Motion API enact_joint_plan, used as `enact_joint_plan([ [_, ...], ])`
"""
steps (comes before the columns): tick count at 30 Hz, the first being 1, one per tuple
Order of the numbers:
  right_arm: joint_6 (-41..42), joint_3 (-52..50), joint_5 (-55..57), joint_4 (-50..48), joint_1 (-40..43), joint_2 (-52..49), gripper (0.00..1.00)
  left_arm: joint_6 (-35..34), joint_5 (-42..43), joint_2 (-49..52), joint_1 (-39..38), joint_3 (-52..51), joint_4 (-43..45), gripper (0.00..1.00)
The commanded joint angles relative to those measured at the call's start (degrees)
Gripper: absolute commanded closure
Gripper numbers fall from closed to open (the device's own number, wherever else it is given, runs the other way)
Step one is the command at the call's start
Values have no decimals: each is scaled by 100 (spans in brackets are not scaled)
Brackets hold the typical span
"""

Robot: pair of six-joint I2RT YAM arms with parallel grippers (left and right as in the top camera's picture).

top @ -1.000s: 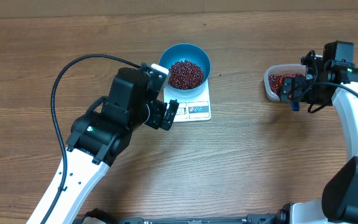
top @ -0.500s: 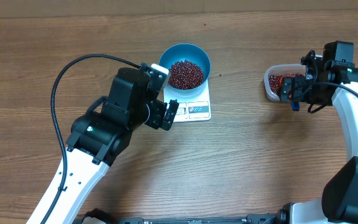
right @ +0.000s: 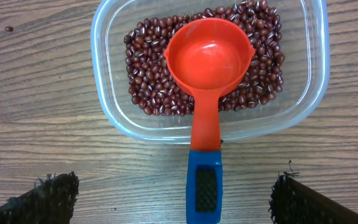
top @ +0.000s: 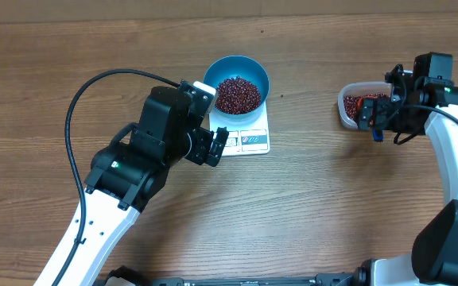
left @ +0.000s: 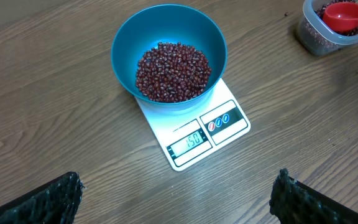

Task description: Scoop item into bowl and weigh 150g on scale

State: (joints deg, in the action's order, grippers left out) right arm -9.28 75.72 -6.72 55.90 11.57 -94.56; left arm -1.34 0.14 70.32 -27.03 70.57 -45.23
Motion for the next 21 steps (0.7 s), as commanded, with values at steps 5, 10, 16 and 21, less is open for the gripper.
enact_joint_plan([
  [5, -42, -13, -46, -33, 7, 20, 0, -37, -74, 17, -24, -35, -66, 1],
  [10, -42, -13, -46, -33, 7, 20, 0, -37, -74, 17, -24, -35, -66, 0],
  [16, -42, -13, -46, -33, 7, 20, 0, -37, -72, 17, -24, -35, -94, 0],
  [21, -42, -13, -46, -33, 7, 20, 0, -37, -70, 13, -24, -35, -107, 0],
])
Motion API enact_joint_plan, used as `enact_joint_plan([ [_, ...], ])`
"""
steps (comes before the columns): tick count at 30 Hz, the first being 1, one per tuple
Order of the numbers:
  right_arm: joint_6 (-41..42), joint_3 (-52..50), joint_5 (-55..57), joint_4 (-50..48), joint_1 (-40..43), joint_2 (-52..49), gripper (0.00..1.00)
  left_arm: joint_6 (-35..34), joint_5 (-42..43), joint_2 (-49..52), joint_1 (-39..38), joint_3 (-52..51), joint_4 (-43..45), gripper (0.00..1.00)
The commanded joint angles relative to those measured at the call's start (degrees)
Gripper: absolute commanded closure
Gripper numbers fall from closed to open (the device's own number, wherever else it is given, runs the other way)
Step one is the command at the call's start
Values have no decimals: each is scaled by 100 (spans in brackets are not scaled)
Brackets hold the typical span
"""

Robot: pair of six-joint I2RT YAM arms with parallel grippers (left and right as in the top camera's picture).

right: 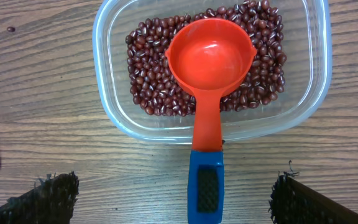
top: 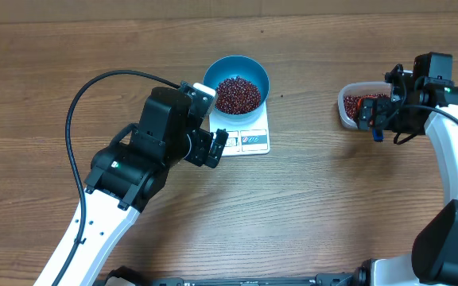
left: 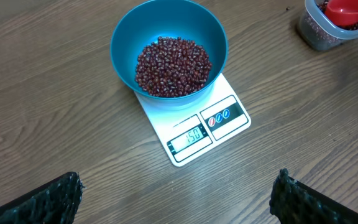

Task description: Scoop item into bowl and weigh 150g on scale

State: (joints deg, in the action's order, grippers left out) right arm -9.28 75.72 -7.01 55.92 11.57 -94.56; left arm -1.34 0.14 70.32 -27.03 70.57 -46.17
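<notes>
A blue bowl (left: pixel 168 59) of red beans (left: pixel 173 67) stands on a white scale (left: pixel 199 134) whose display reads 150. My left gripper (left: pixel 178 196) hangs open just in front of the scale, nothing between its fingers. At the right, a clear tub (right: pixel 210 71) holds more red beans, and a red scoop (right: pixel 209 74) with a blue handle (right: pixel 205 186) rests in it, empty, handle over the rim. My right gripper (right: pixel 176 196) is open, its fingers well apart on either side of the handle, not touching it. In the overhead view the bowl (top: pixel 237 83) is left of the tub (top: pixel 356 103).
A single stray bean (right: pixel 10 28) lies on the wooden table (top: pixel 316 206) left of the tub. The left arm's black cable (top: pixel 82 103) loops over the table's left part.
Both wrist views have shifted very slightly; the bowl sits a touch higher in the left wrist view. The scale still reads 150, the scoop lies as it did, both grippers stay open.
</notes>
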Motion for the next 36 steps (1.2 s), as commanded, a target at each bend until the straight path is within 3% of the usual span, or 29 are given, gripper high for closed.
enact_joint_plan([
  [1, -42, -13, -17, -35, 7, 20, 0, -37, -70, 11, -24, -35, -13, 0],
  [15, -42, -13, -17, -35, 7, 20, 0, -39, -44, -612, 101, -695, -7, 0],
  [26, -42, -13, -17, -35, 7, 20, 0, -37, 658, -1755, 964, -1676, 125, 0],
  [36, -42, -13, -17, -35, 7, 20, 0, -37, 835, -3375, 1692, -3014, 1449, 0],
])
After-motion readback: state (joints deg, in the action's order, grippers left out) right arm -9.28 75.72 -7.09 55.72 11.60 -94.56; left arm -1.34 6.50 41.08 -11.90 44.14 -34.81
